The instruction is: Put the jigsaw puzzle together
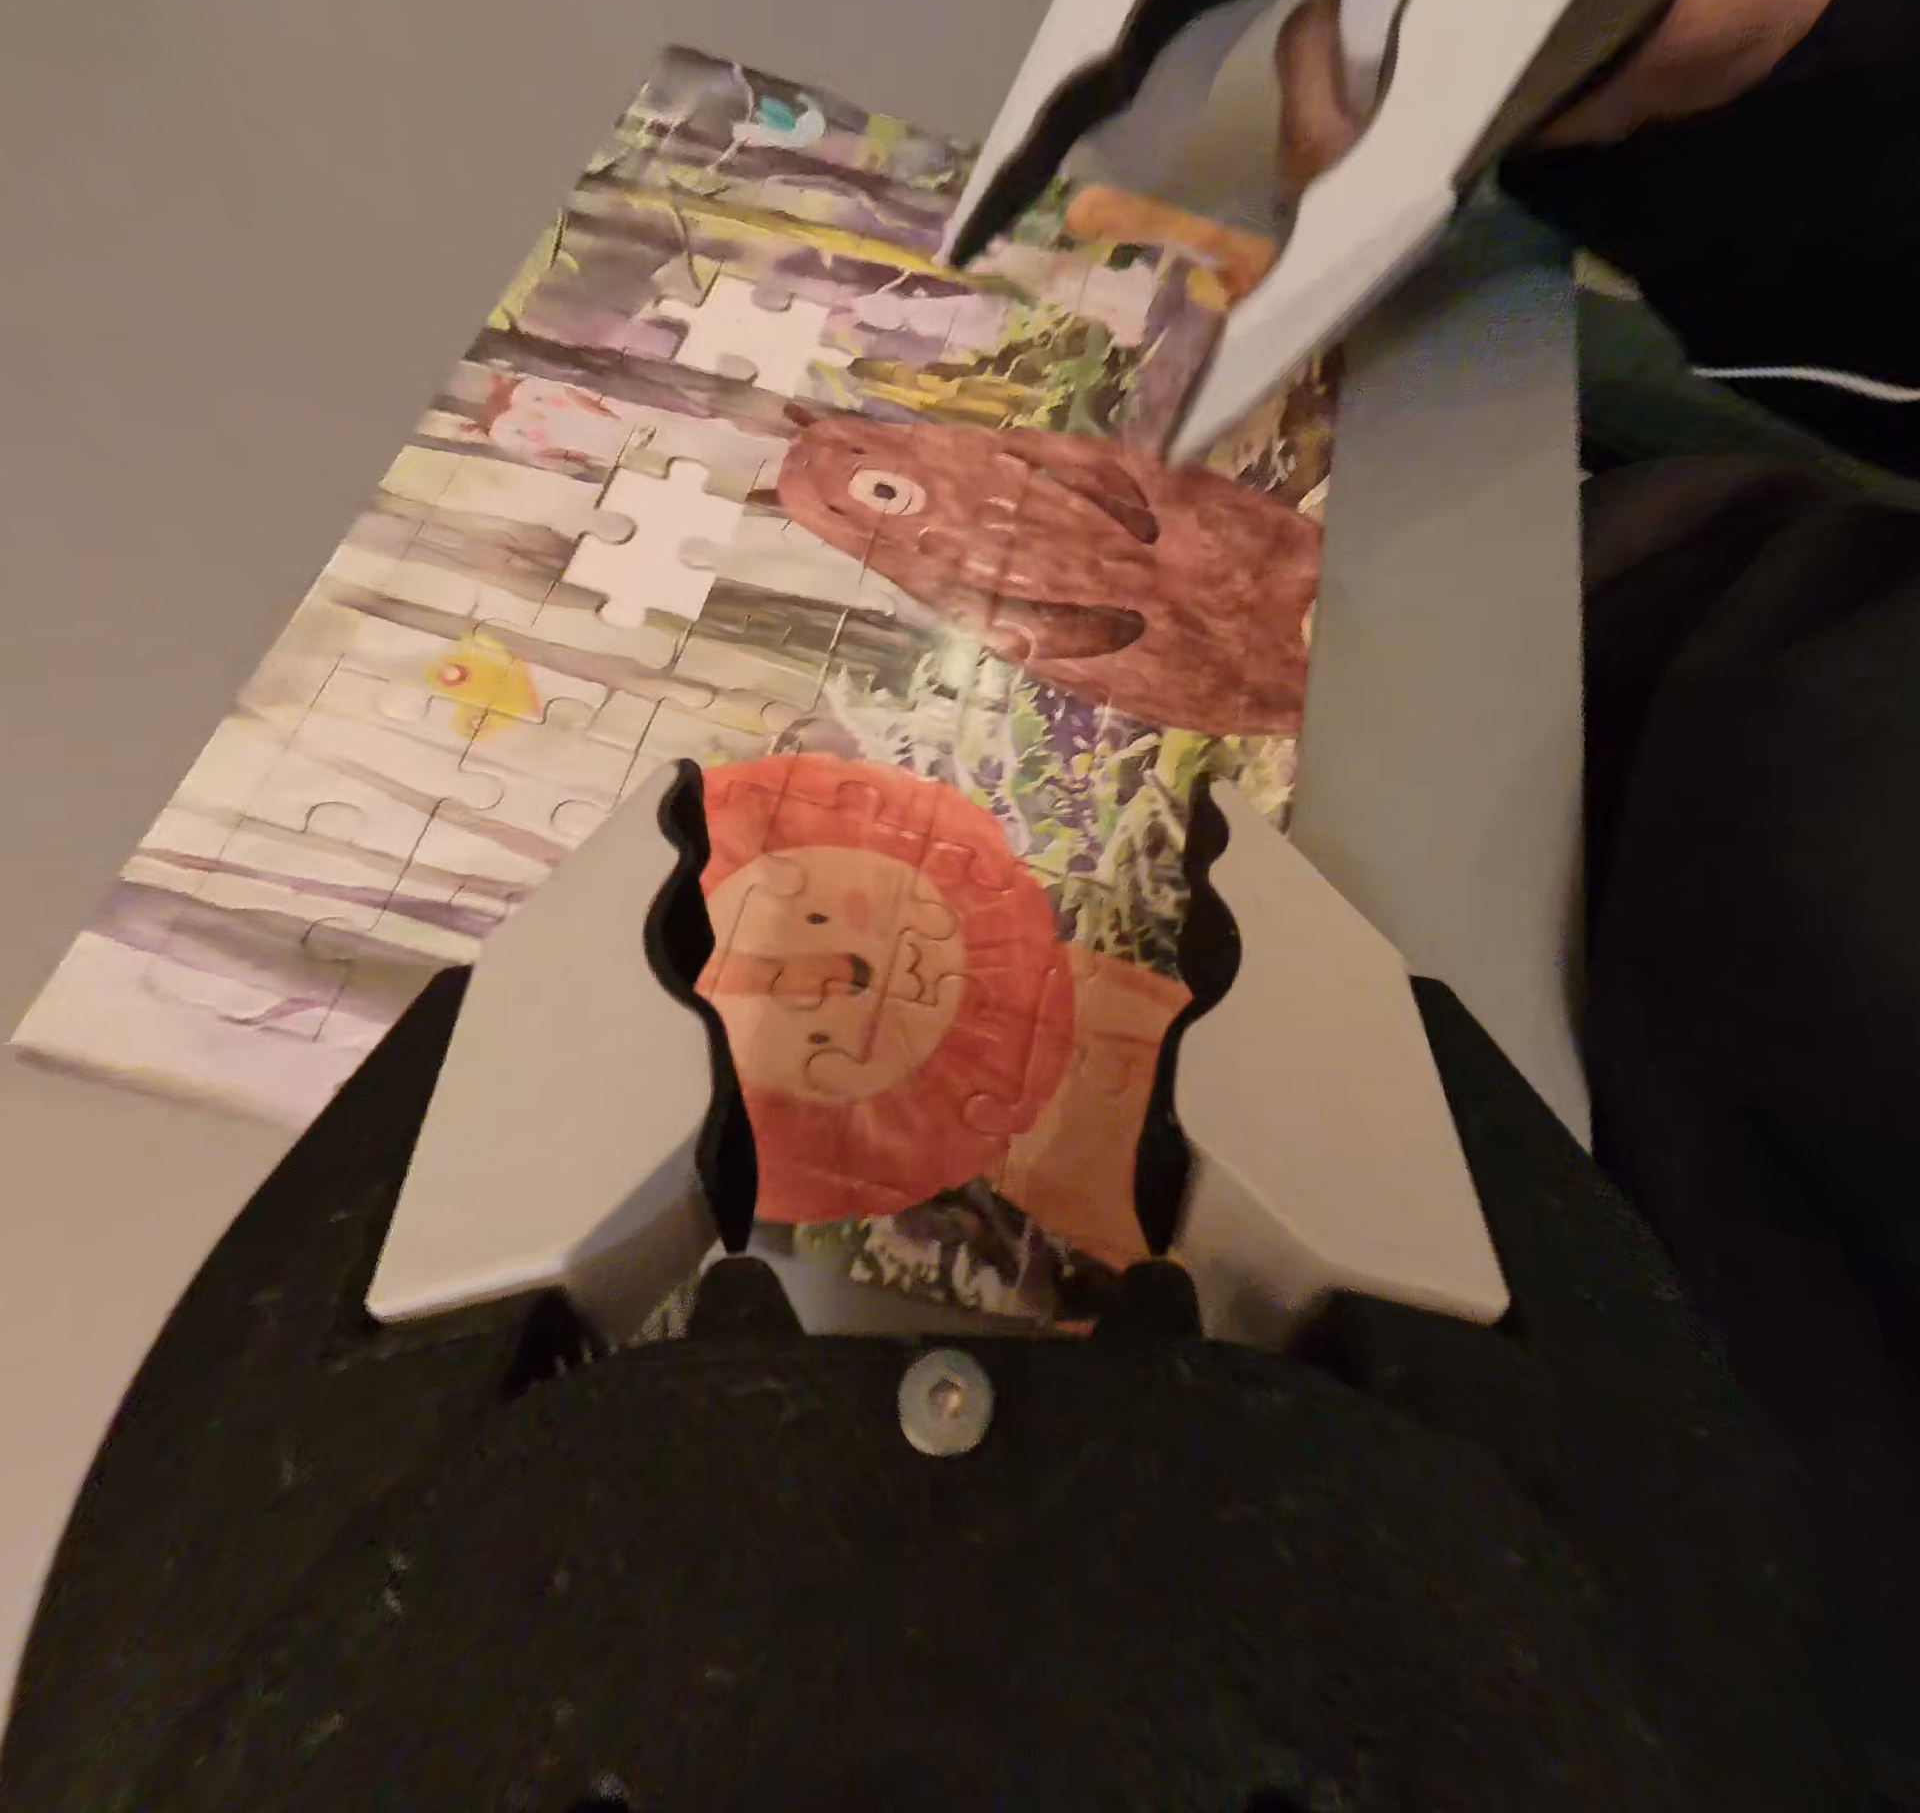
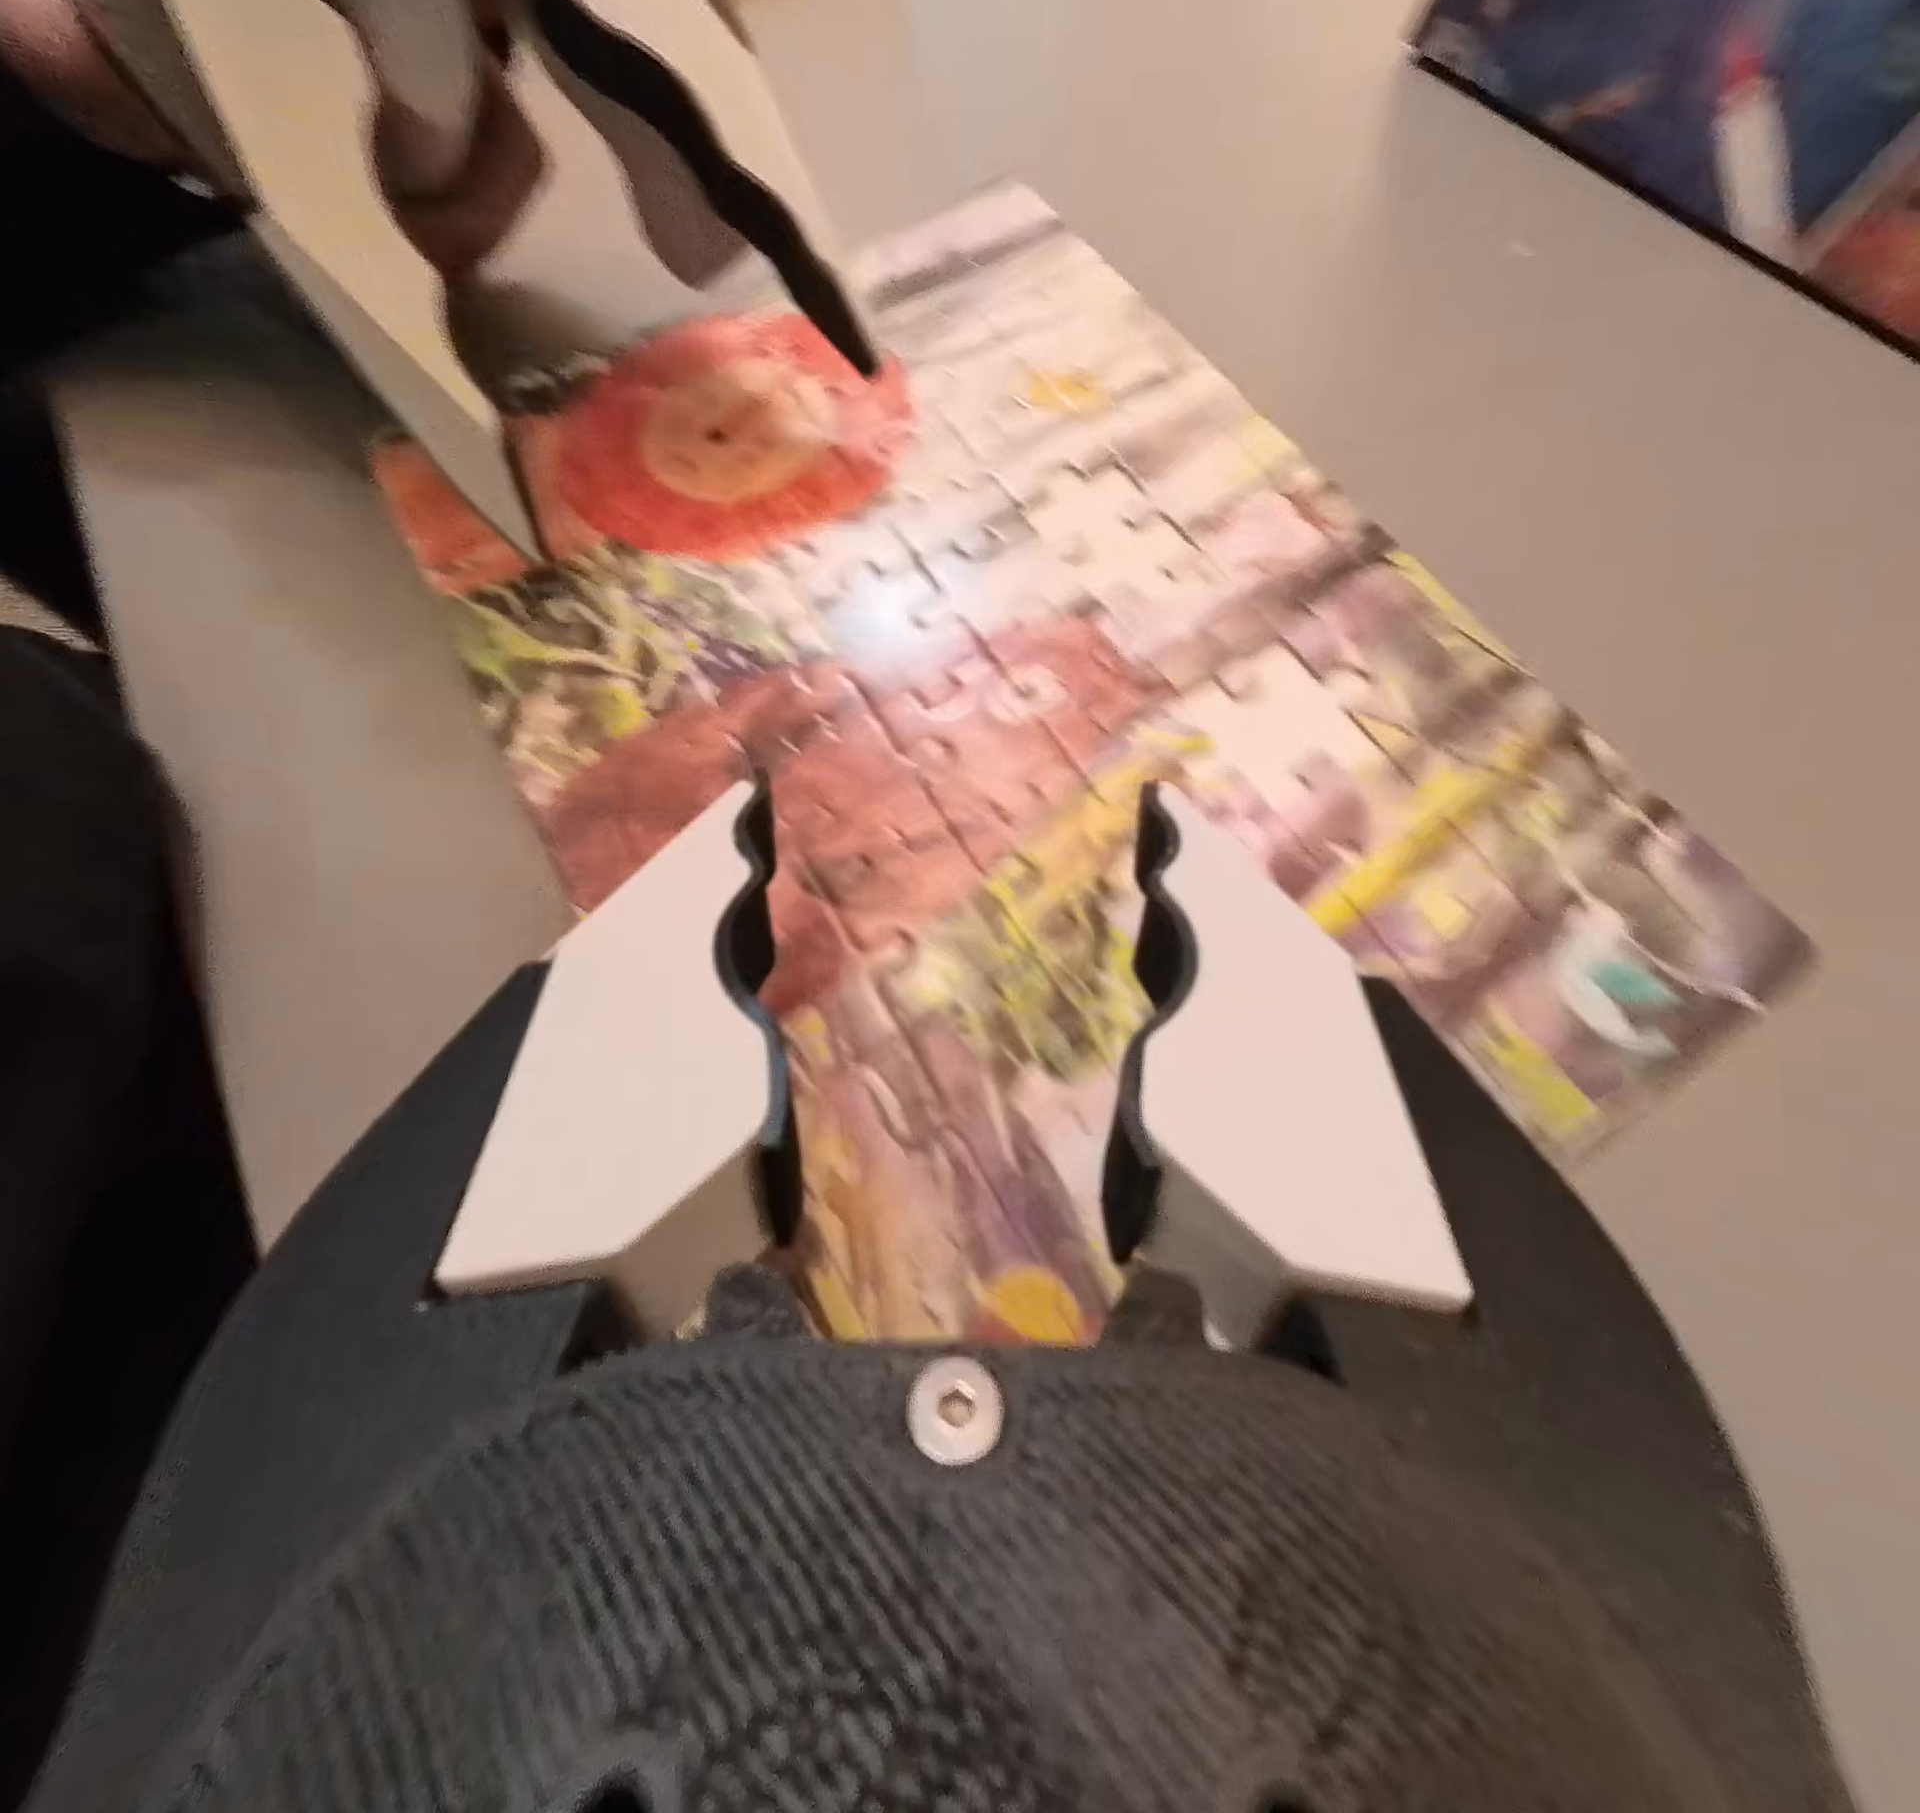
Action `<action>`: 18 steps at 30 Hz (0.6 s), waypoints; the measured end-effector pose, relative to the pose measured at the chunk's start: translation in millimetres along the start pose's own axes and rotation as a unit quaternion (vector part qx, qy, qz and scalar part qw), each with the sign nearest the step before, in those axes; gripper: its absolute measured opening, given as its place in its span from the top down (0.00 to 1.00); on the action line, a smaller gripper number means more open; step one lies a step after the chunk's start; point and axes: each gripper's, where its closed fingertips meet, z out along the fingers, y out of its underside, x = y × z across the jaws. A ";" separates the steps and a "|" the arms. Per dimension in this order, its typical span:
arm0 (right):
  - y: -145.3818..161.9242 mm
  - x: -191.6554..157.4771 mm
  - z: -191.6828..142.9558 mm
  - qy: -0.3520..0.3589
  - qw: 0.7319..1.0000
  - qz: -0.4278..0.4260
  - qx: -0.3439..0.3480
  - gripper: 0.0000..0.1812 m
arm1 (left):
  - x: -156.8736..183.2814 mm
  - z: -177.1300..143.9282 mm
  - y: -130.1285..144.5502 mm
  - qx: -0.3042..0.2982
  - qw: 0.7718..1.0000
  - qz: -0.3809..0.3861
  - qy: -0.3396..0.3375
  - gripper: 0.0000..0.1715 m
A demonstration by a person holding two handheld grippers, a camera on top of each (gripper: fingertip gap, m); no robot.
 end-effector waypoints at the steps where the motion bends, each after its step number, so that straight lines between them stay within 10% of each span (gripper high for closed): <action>1: -7.6 -12.0 7.5 -0.017 1.000 -0.010 0.006 0.59 | 3.1 1.3 -4.0 0.012 1.000 0.002 0.003 0.47; 9: -9.9 -38.1 51.2 -0.057 0.990 -0.116 -0.065 0.60 | -3.3 21.3 7.3 -0.059 0.996 0.067 -0.018 0.48; 18: 36.3 25.7 -11.1 -0.006 0.995 -0.025 -0.100 0.58 | -29.7 -1.3 22.9 -0.067 0.997 0.030 -0.036 0.50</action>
